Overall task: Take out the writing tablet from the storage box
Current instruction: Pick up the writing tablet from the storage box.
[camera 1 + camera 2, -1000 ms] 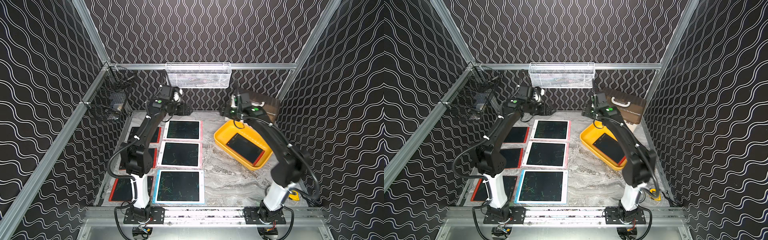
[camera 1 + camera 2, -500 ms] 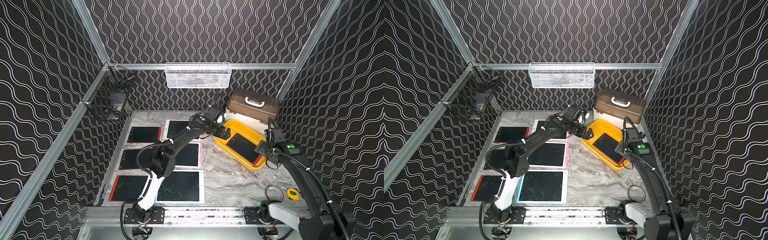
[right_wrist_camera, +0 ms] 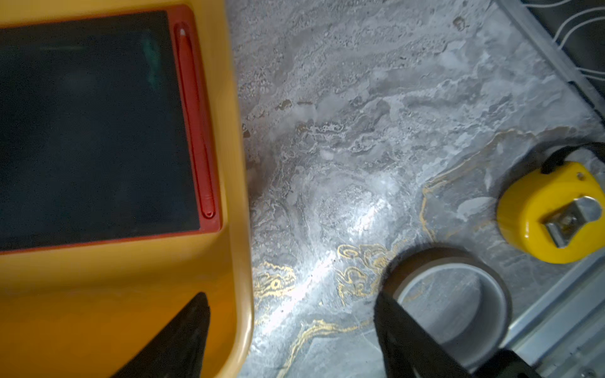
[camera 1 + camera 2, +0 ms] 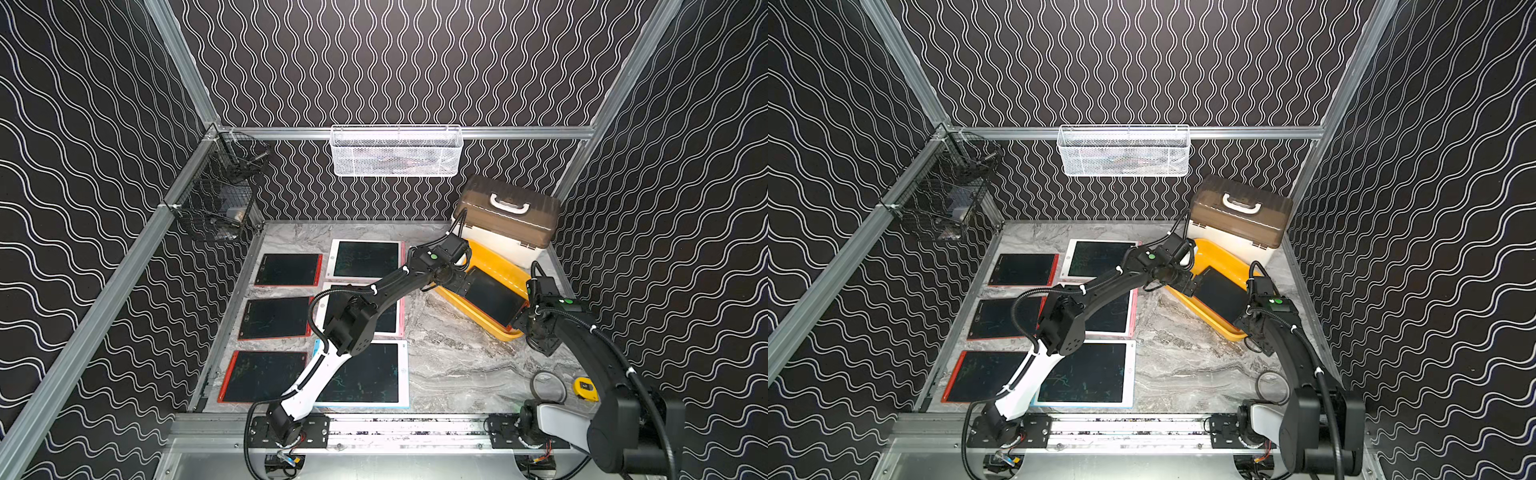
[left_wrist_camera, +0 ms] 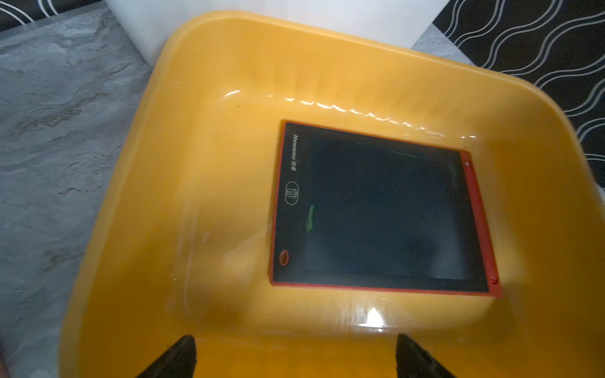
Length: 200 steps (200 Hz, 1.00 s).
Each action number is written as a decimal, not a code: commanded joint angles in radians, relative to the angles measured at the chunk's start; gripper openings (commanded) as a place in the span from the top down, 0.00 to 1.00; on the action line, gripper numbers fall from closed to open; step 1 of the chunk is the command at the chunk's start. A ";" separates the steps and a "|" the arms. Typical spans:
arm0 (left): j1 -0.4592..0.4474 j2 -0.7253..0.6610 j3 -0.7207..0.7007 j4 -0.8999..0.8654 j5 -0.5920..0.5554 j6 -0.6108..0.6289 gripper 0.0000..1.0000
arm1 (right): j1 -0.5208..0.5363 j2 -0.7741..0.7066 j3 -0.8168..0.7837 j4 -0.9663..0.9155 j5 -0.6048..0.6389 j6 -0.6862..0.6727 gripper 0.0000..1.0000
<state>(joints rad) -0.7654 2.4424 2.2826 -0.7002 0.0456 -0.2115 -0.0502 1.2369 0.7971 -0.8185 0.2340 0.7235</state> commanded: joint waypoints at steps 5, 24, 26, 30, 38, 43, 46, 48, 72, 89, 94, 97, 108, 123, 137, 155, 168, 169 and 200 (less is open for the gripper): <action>-0.002 0.026 0.004 0.005 -0.049 0.040 0.01 | -0.027 0.058 -0.005 0.097 -0.029 0.009 0.46; -0.002 0.045 0.019 0.001 -0.046 0.038 0.01 | -0.031 0.097 0.014 0.080 -0.028 -0.006 0.73; -0.002 0.046 0.021 0.001 -0.046 0.038 0.01 | -0.032 0.099 0.014 0.079 -0.028 -0.008 0.74; -0.003 0.051 0.024 0.001 -0.045 0.037 0.01 | -0.033 0.098 0.011 0.078 -0.029 -0.010 0.76; -0.003 0.061 0.038 -0.003 -0.044 0.034 0.01 | -0.032 0.091 0.005 0.080 -0.036 -0.011 0.80; -0.002 0.067 0.047 -0.004 -0.044 0.034 0.01 | -0.031 0.083 -0.001 0.081 -0.047 -0.011 0.83; -0.002 0.073 0.051 -0.007 -0.043 0.032 0.01 | -0.032 0.076 -0.005 0.079 -0.054 -0.010 0.84; -0.002 0.075 0.055 -0.008 -0.043 0.030 0.01 | -0.032 0.072 -0.007 0.078 -0.058 -0.009 0.84; -0.006 0.104 0.069 -0.016 -0.031 0.005 0.01 | -0.031 -0.006 -0.051 0.046 -0.084 0.001 0.91; -0.016 0.123 0.072 -0.019 -0.027 -0.010 0.01 | -0.030 -0.079 -0.093 0.012 -0.090 0.005 0.93; -0.019 0.130 0.075 -0.021 -0.028 -0.012 0.01 | -0.030 -0.101 -0.102 0.004 -0.091 0.005 0.94; -0.020 0.137 0.080 -0.025 -0.029 -0.014 0.01 | -0.030 -0.113 -0.110 -0.002 -0.093 0.004 0.94; -0.026 0.160 0.095 -0.032 -0.040 -0.017 0.01 | -0.028 -0.150 -0.126 -0.016 -0.109 0.007 0.94; -0.033 0.188 0.117 -0.036 -0.035 -0.021 0.01 | -0.005 -0.176 -0.134 -0.025 -0.121 0.021 0.95; -0.037 0.209 0.130 -0.044 -0.036 -0.030 0.01 | 0.031 -0.171 -0.130 -0.043 -0.097 0.040 0.95; -0.042 0.219 0.128 -0.052 -0.031 -0.038 0.01 | 0.074 -0.151 -0.124 -0.057 -0.064 0.059 0.95; -0.044 0.227 0.126 -0.063 -0.008 -0.044 0.01 | 0.087 -0.138 -0.125 -0.054 -0.063 0.060 0.95; -0.044 0.227 0.126 -0.064 -0.005 -0.045 0.01 | 0.087 -0.138 -0.125 -0.054 -0.064 0.060 0.95; -0.063 0.221 0.103 -0.077 0.116 -0.083 0.01 | 0.087 -0.127 -0.120 -0.047 -0.055 0.056 0.94</action>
<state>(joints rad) -0.8127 2.6476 2.4084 -0.6872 0.0227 -0.2409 0.0322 1.1030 0.6674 -0.8433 0.1680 0.7830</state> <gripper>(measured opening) 0.989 0.115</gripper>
